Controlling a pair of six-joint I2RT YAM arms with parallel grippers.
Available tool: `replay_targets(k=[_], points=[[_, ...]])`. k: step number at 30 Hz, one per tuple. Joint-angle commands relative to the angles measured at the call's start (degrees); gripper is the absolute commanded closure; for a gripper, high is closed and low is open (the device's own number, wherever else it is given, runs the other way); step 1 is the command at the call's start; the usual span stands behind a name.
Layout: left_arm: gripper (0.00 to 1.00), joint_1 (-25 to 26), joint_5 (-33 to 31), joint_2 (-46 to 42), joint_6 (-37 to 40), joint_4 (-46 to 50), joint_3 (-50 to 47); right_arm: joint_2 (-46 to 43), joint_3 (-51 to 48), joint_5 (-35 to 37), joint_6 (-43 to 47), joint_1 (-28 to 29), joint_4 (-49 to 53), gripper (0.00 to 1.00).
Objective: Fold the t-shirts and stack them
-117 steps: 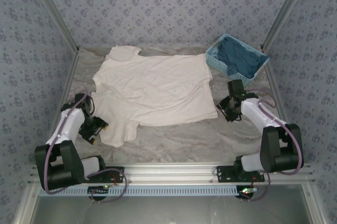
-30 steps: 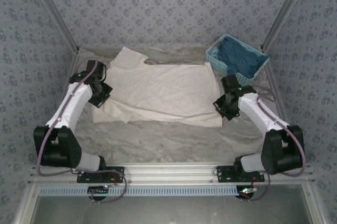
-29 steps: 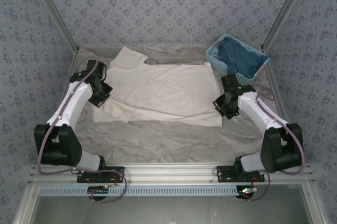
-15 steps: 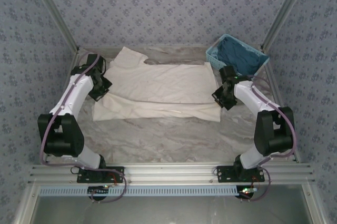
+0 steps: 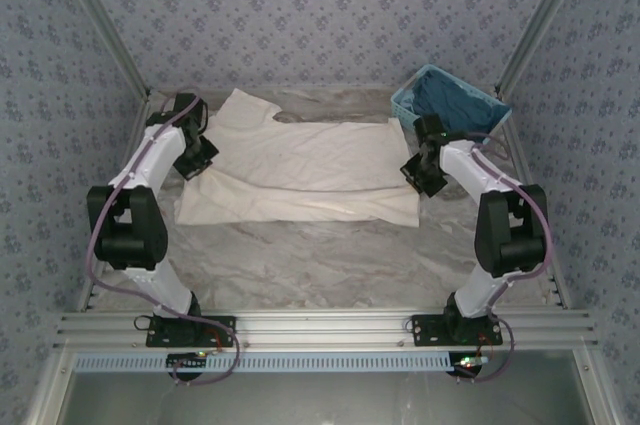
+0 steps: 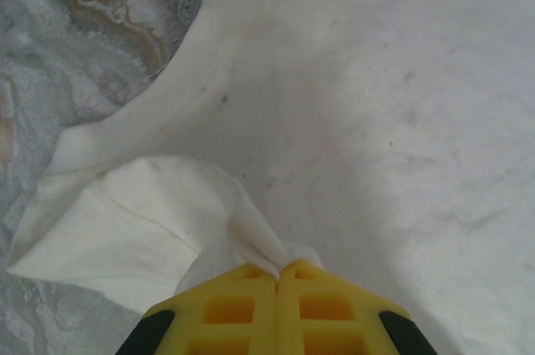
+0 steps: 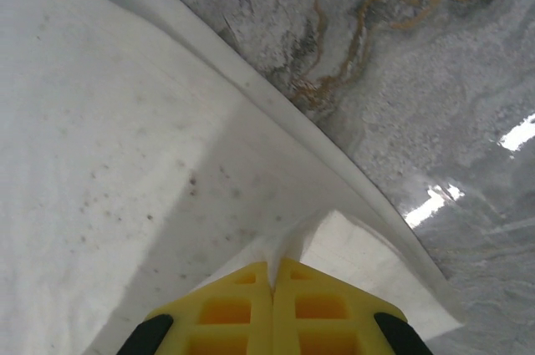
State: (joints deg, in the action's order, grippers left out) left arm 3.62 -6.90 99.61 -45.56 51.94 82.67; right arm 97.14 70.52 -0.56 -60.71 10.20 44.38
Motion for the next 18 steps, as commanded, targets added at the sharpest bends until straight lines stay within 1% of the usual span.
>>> replay_targets(k=[1, 12, 16, 17, 18], points=[[1.00, -0.89, -0.47, 1.64, 2.04, 0.04, 3.08, 1.82, 2.34, 2.20, 0.59, -0.44, 1.11, 1.00], [1.00, -1.85, 0.42, 7.18, 3.53, -1.13, 6.12, 6.50, 6.23, 3.00, 0.97, -1.55, 1.97, 1.00], [1.00, -1.99, 1.02, 9.47, 4.22, -0.53, 8.32, 8.65, 8.19, 1.26, 2.93, -1.81, 0.39, 1.00], [1.00, -2.02, 1.22, 9.75, 4.49, -0.47, 8.74, 9.11, 8.46, 0.03, 4.00, -1.94, -0.82, 0.98], [0.97, -2.08, 1.60, 9.90, 4.88, -0.28, 9.22, 9.76, 9.21, -1.47, 5.22, -2.07, -1.70, 0.88]])
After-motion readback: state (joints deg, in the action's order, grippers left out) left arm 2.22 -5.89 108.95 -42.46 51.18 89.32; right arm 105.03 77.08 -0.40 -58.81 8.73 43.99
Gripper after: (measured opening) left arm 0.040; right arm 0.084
